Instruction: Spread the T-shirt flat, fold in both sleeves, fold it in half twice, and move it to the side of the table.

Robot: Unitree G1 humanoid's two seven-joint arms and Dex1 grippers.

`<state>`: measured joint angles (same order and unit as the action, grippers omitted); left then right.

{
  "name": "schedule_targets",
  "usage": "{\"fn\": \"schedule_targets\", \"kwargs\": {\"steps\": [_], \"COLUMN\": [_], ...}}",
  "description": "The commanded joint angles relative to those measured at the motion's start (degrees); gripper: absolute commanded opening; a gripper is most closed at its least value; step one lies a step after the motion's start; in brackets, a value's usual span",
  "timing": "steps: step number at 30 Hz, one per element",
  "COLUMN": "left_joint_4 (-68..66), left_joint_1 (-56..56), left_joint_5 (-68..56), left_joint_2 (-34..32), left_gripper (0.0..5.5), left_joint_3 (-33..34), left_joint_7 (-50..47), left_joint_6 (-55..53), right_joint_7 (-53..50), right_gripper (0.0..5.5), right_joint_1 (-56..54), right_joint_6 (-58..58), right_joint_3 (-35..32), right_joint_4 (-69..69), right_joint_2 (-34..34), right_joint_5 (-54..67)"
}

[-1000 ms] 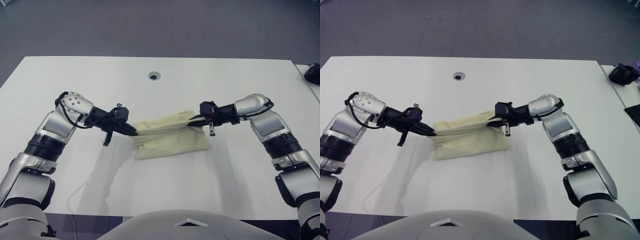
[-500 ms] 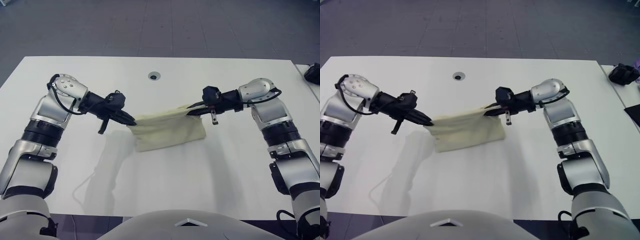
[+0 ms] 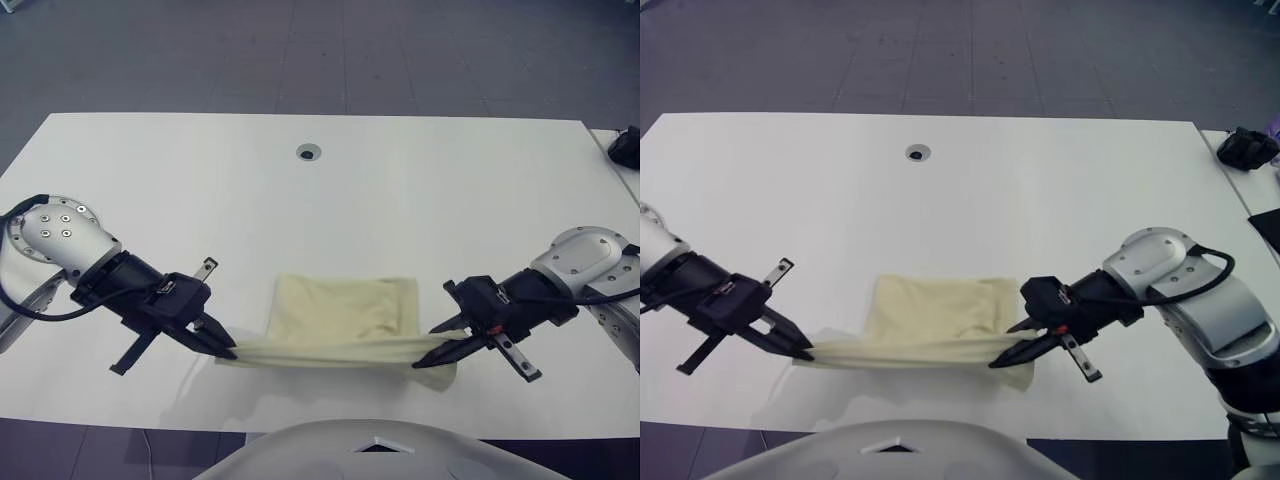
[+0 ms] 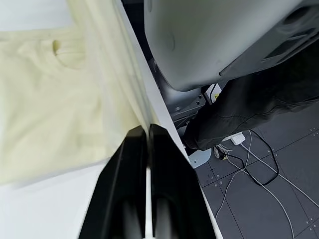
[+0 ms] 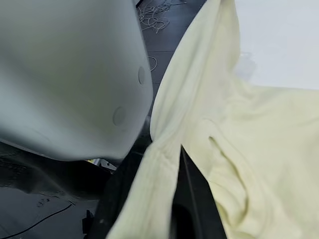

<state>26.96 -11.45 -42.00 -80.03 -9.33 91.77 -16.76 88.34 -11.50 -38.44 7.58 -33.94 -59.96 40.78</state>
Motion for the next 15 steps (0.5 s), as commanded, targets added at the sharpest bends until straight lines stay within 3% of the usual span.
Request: {"fn": "schedule_targets", "kwargs": {"steps": [1,10,15], "left_joint_4": [-1.5,-10.56,-21.6], "left_joint_1": [-0.36,-15.12,-21.1], "left_joint_5": [2.17,11.34,18.06], "left_joint_2": [-1.25,16.19,23.96], "left_gripper": [0.0,0.0,0.0], "left_joint_3": [1.48,-9.88,-15.53], "left_joint_7": [0.57,0.03,0.27], "left_joint_6": [-0.76,-5.27,-4.88], "right_joint_7": [-1.08,1.53,0.26], "right_gripper": [0.03,0.03,0.03], "right_joint_1": [-0.33,0.82,-0.25], "right_joint_6": [-0.25,9.18,10.84], "right_joint_3": [-1.82,1.0,3.14], "right_joint_4": [1.67,12.68,17.21], "right_joint_2": [-2.43,-5.02,-2.04], "right_joint_5": [-0.75,-10.54,-12.69]}}
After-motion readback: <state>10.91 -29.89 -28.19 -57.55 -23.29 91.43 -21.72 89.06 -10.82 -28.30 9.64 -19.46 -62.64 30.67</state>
